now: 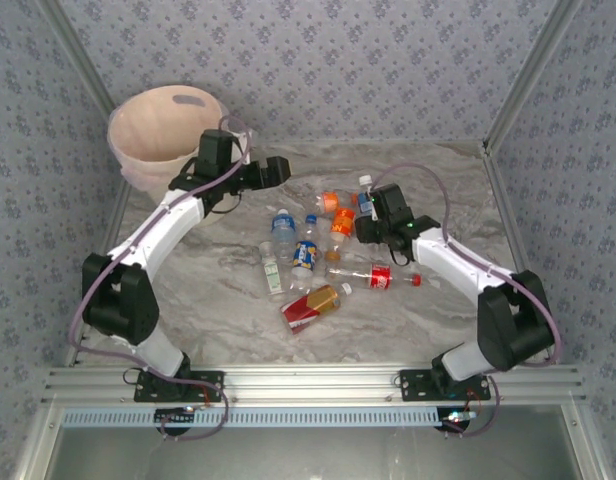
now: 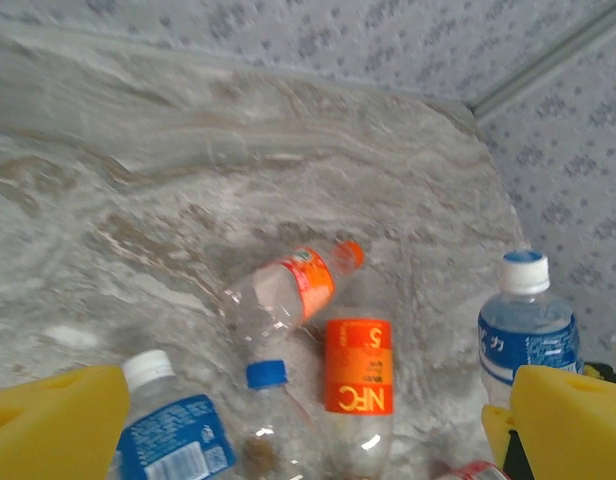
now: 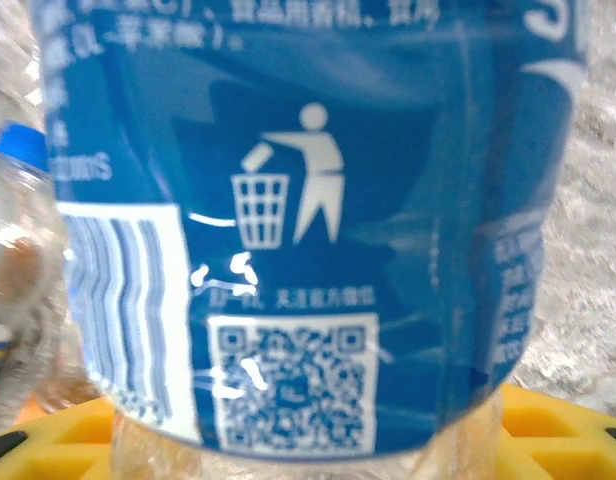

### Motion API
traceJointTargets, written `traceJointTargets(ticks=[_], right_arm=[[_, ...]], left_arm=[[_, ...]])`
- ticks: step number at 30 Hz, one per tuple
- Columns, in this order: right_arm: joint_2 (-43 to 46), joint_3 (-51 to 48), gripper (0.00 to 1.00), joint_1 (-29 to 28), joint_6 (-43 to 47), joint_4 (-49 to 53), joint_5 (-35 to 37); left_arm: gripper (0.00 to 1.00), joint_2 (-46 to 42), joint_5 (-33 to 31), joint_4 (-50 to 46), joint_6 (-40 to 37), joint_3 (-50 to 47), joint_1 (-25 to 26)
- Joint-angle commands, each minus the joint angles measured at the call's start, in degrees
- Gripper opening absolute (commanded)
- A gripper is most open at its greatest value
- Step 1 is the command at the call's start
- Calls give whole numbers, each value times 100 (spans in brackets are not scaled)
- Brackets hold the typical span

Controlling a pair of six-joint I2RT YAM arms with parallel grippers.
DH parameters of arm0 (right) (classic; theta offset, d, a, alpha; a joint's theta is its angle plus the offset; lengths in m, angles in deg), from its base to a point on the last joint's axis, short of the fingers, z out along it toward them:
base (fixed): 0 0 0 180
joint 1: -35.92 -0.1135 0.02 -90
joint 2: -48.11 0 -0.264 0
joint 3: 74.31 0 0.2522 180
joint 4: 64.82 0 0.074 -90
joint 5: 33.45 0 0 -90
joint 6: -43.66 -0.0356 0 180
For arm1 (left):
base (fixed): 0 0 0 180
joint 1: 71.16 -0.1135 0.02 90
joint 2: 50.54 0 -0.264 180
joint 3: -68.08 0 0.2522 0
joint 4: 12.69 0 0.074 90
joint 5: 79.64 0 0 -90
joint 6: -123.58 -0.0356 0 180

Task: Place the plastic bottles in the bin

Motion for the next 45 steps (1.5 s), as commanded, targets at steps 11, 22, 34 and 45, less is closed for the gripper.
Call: traceJointTargets(ticks=[11,22,34,45], right_arm=[[485,-648,47,-227,-730,-2142,-1065],[215,-657,47,-396,-973,-2842,-2224],[91,-634,48,-524,-1036,-3126,-2646],[26,-815,48,-488,-1679,-4065,-3067]], left_arm=[[98,256,796,1197,336,-206,768],[98,582,1138,1665,531,-35,1014],[96,838,1625,2254,894,-51,1091],[84,1099,1537,1766,862,174,1142]])
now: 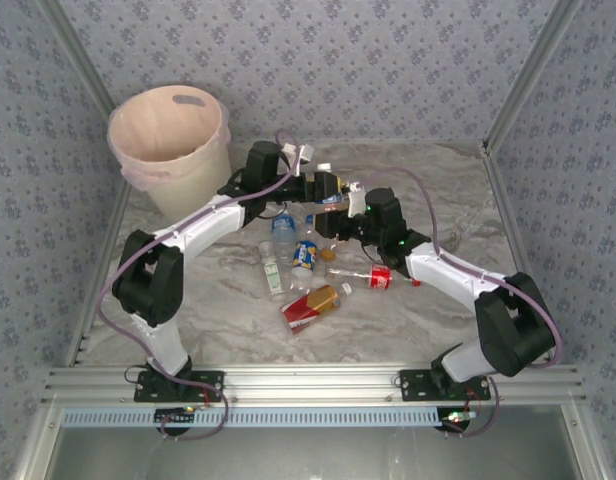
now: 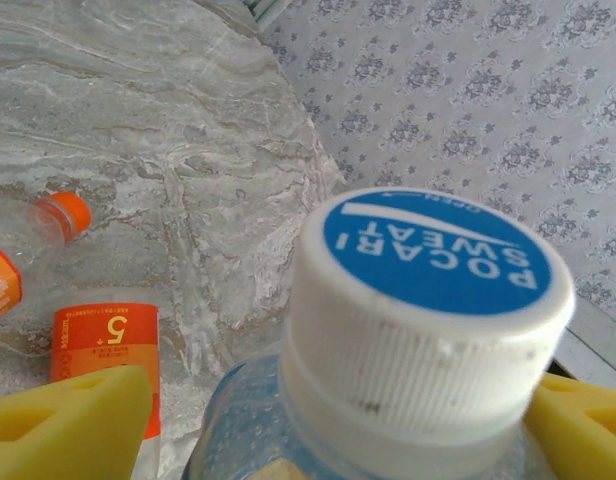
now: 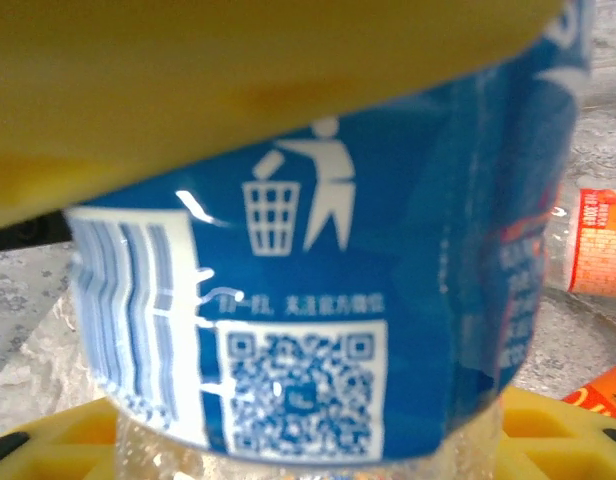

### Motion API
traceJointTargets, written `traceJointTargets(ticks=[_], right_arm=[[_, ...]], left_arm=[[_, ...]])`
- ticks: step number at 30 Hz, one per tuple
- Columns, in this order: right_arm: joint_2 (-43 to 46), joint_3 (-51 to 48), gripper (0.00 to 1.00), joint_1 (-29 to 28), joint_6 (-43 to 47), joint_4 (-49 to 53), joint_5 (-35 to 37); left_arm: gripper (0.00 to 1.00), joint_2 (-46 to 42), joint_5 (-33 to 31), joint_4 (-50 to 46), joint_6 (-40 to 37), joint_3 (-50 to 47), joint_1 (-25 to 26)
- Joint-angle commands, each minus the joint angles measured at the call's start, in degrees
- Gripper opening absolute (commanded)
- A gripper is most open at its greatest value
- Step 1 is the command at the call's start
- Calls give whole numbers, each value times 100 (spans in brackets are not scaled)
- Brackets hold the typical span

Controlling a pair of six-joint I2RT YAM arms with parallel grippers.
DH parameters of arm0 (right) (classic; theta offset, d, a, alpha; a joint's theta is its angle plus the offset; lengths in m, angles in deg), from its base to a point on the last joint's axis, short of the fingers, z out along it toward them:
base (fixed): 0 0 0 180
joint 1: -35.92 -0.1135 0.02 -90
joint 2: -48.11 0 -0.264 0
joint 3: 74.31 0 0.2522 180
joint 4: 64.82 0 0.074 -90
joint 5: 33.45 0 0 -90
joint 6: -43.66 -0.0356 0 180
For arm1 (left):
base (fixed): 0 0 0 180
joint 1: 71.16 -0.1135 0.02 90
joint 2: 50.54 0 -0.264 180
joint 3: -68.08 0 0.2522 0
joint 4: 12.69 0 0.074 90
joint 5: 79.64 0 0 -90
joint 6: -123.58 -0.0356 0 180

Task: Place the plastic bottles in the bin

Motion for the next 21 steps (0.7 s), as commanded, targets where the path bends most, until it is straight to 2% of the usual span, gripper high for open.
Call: traceJointTargets(ticks=[1,3,8,10,16,21], right_arm=[[-43,-35,48,24,-339,-718,-303],[-92,83,48,22,-258,-460,-196],[-141,181,50,33,-183,-254,-241],[-143,222,53,32,-84,-100,-318],[-103,325,68,121,289,545,-690],[79,330,83,150,684,1136,-514]], left_arm=[[83,133,124,-55,-39,143,44],[80,139,292,-56,-127,164,61],[64,131,151,-286,-306,178,80],[61,122,140,-295,-325,196,79],[58,104,70,-295,-360,316,53],[56,89,-74,-322,-336,354,-21]])
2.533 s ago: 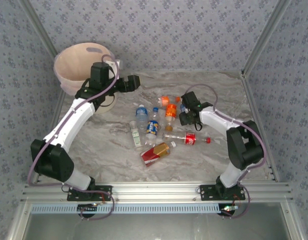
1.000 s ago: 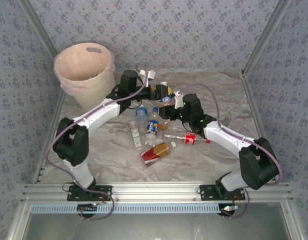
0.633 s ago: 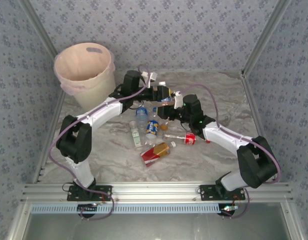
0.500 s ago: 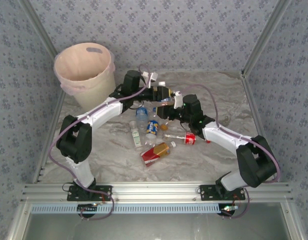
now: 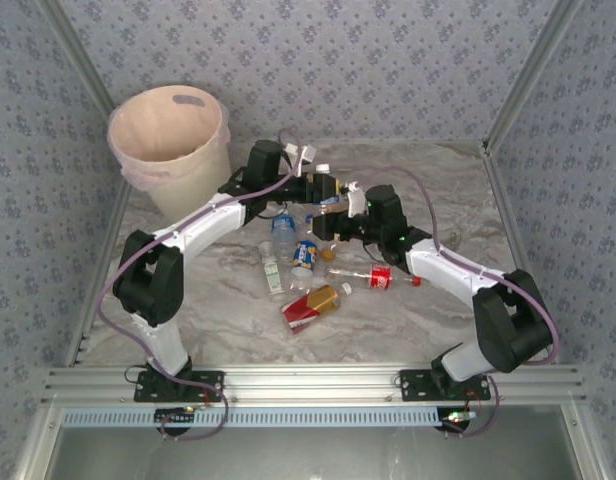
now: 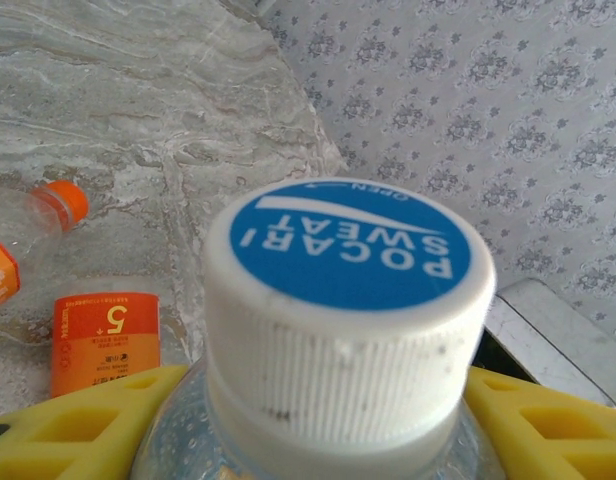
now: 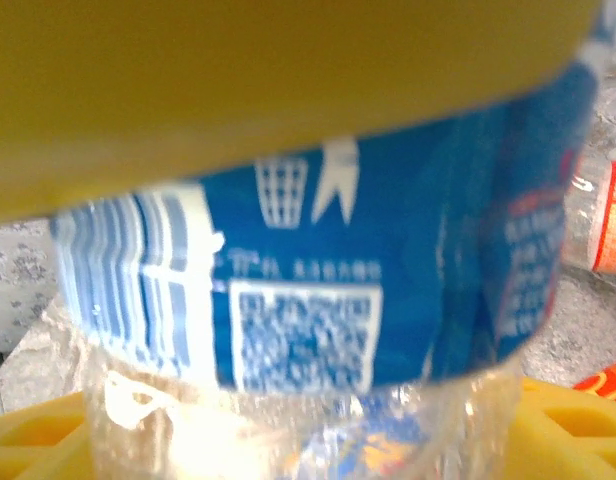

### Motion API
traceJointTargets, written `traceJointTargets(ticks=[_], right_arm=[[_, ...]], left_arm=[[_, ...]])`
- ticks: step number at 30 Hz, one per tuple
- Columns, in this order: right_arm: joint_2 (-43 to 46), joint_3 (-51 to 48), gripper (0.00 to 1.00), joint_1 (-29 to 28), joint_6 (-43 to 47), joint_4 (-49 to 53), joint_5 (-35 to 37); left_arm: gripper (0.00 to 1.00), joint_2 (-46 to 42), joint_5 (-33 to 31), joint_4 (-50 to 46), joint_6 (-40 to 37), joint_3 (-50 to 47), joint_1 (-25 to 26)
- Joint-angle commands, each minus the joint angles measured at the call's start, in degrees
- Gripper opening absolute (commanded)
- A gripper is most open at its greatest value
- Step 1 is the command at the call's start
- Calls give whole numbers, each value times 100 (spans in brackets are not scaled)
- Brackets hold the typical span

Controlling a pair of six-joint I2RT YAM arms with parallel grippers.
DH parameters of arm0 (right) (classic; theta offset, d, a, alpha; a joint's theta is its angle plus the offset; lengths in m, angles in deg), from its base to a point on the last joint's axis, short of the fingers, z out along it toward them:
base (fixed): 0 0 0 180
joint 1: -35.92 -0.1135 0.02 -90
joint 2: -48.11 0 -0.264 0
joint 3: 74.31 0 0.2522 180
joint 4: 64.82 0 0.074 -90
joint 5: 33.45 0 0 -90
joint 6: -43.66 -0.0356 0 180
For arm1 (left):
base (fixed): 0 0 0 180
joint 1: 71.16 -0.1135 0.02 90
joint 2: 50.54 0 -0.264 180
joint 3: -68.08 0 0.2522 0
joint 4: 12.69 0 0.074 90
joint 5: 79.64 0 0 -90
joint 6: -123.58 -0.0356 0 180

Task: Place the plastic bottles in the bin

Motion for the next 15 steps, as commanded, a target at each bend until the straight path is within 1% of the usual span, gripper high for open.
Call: traceJointTargets(ticks=[1,6,10,15], right_arm=[[228,123,87,22,482,703,-46],[452,97,100,40,913,1170,127],[733,-26,100,96,1121,1312,360],[1059,-108,100,271,1503,1626,420]], left_arm=[[56,69,-98,8,-122,229,-55],[54,28,-224,44,-77,218,-117],[54,-20,-391,38,-96,226,-192],[54,-8,-523,70,-42,309,-312]])
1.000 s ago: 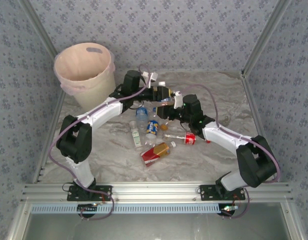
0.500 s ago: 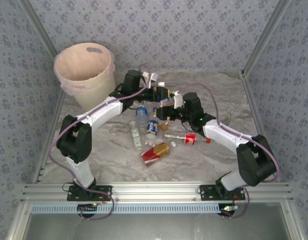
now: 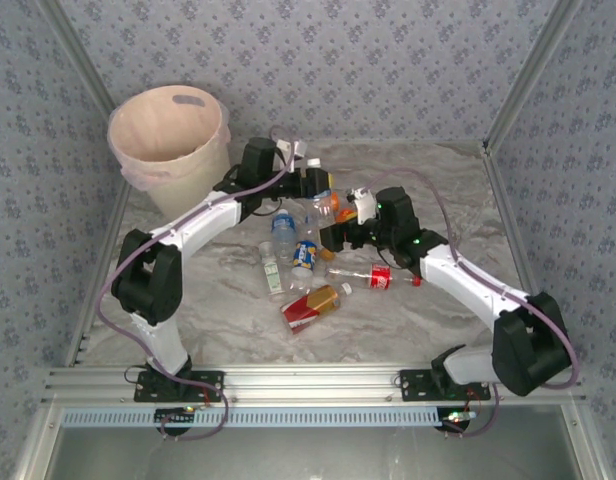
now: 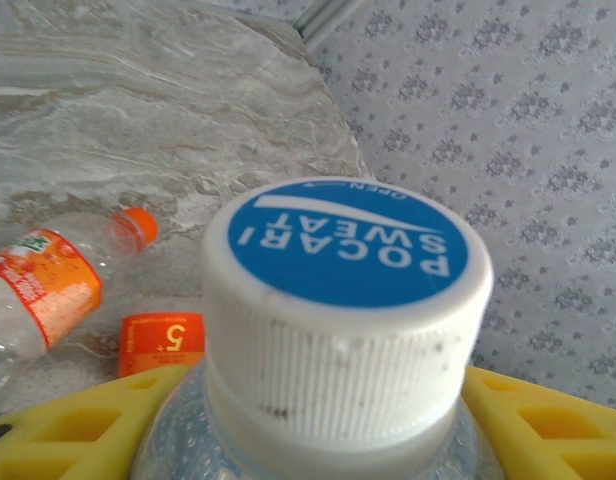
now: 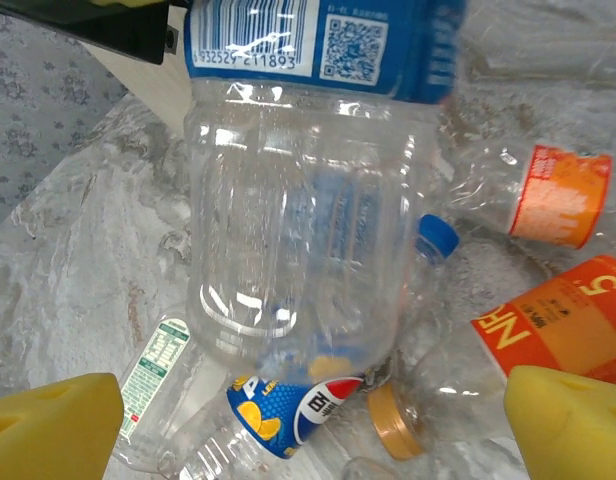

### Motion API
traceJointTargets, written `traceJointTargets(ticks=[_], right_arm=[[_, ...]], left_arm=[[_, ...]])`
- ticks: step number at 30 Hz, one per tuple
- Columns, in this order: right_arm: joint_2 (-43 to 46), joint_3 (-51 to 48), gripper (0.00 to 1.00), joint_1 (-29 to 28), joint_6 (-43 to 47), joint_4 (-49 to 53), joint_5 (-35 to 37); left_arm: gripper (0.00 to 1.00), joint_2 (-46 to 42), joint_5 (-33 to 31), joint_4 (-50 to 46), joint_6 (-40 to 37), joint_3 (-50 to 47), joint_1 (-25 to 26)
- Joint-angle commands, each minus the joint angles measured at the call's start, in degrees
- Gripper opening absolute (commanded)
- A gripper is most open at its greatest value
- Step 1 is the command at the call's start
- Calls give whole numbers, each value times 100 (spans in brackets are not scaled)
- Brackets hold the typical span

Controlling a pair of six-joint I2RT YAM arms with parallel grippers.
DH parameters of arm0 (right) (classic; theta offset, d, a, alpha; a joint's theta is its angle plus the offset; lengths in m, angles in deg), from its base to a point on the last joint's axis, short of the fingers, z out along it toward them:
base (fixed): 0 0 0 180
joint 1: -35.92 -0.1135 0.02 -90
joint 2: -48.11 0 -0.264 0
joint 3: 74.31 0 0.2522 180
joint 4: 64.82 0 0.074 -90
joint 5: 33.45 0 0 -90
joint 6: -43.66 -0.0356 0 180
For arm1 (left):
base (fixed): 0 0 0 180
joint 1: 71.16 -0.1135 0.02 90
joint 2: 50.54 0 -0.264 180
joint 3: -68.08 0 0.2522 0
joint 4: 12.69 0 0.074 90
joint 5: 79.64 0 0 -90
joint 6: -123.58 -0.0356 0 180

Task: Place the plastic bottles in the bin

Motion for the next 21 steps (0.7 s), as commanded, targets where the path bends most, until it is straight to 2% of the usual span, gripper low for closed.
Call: traceJointTargets(ticks=[1,4,7,13,21], right_arm=[[271,-71,100,131,472,440,176],[553,-136,100,247,701,559,224],[860,-386,100,314,673,228,449],[1368,-1161,100,381,269,-1238,1488],[1370,-1322,100,661,-168,-1558,1929]], left_arm=[[54,-12,-144,67,-43,314,-100],[53,-77,-250,41,-93,406,-189],[53,-178,-303,-73,-186,538,-281],[52,-518,-608,-372,-545,757,-371],[50,-1131,-1467,-1003,-1248,1321,-594]])
